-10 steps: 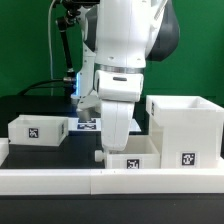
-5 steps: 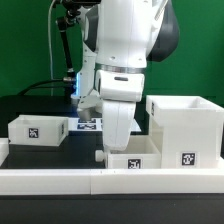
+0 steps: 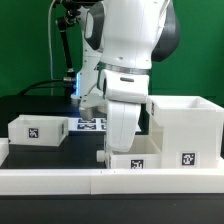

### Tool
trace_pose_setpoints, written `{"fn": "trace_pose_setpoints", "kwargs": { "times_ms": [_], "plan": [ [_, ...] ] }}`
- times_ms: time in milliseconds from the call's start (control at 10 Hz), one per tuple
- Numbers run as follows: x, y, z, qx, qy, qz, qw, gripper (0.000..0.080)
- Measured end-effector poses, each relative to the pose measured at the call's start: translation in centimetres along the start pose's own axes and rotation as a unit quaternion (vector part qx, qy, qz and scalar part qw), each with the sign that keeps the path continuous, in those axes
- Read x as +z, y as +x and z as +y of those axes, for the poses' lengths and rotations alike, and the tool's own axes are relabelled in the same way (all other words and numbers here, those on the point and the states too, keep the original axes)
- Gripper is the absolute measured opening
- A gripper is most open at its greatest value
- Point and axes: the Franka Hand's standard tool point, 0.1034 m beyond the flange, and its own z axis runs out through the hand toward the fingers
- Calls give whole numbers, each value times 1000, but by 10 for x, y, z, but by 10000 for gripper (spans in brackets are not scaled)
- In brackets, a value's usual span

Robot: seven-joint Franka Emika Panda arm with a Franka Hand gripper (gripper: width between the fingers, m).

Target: Assemble drawer

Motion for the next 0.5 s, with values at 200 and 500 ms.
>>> {"fn": "trace_pose_setpoints", "kwargs": {
  "times_ms": [200,500],
  "plan": [
    [0,0,0,1,0,0,1000,74],
    [0,0,0,0,0,0,1000,74]
  ]
}}
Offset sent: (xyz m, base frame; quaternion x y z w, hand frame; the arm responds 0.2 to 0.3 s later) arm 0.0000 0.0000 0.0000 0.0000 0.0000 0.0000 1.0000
